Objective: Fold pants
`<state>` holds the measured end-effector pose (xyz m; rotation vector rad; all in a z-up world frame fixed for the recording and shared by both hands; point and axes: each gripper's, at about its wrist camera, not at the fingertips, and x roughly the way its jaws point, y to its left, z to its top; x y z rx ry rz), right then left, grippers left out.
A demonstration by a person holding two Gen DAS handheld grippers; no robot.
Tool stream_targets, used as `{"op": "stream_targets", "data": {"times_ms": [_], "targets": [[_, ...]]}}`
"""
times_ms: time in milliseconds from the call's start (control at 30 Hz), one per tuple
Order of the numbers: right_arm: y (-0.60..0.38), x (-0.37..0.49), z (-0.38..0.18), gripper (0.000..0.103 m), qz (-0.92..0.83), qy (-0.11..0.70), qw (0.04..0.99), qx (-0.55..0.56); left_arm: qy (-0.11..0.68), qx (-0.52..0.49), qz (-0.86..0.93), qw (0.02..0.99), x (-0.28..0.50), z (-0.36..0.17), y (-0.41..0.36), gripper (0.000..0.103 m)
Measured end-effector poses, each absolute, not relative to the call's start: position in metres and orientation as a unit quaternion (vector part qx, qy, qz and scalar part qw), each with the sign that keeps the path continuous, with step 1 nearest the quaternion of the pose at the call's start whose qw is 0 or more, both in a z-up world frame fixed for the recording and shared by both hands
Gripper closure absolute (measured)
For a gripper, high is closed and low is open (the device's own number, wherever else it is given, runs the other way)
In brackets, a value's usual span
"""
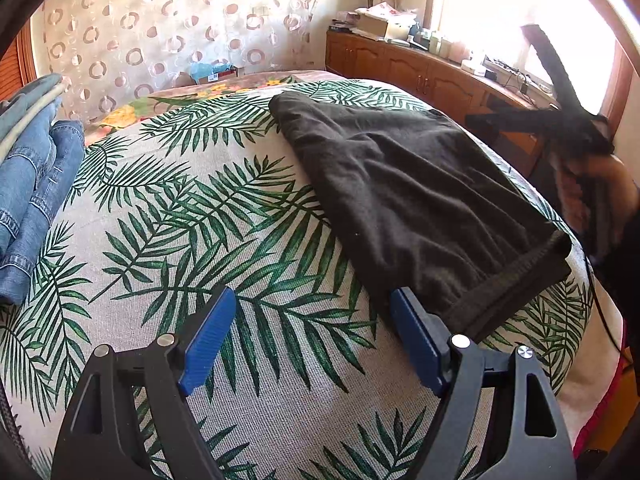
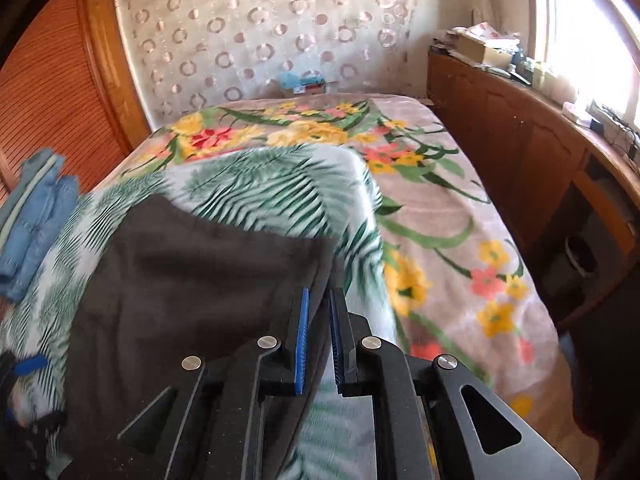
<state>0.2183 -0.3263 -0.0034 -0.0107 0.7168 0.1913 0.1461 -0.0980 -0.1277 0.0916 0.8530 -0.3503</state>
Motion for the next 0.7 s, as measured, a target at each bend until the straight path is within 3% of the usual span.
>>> {"op": "stream_targets", "data": {"times_ms": [67, 200, 400, 700], "targets": [[-0.326, 0.196, -0.002, 0.092, 0.102, 0.350, 0.931, -0.010, 0.411, 0.045, -0.169, 0.895, 0.146, -0.128, -0.098, 0.022], [-0.326, 0.140, -0.005, 0.075, 0.106, 0.347, 0.931, -0.024, 0.411, 0.044, -0.169, 0.895, 0.146, -0.128, -0.098, 0.022], [-0.330, 0.081, -0.004, 0.075, 0.115, 0.344, 0.932, -0.022, 0.411, 0.045, -0.169, 0.894, 0.146, -0.128, -0.098, 0.022], [-0.325, 0.069, -0.013, 0.075, 0.120, 0.370, 0.921, -0.019, 0.412, 0.045, -0.170, 0.894, 0.146, -0.128, -0.098, 0.022]]}}
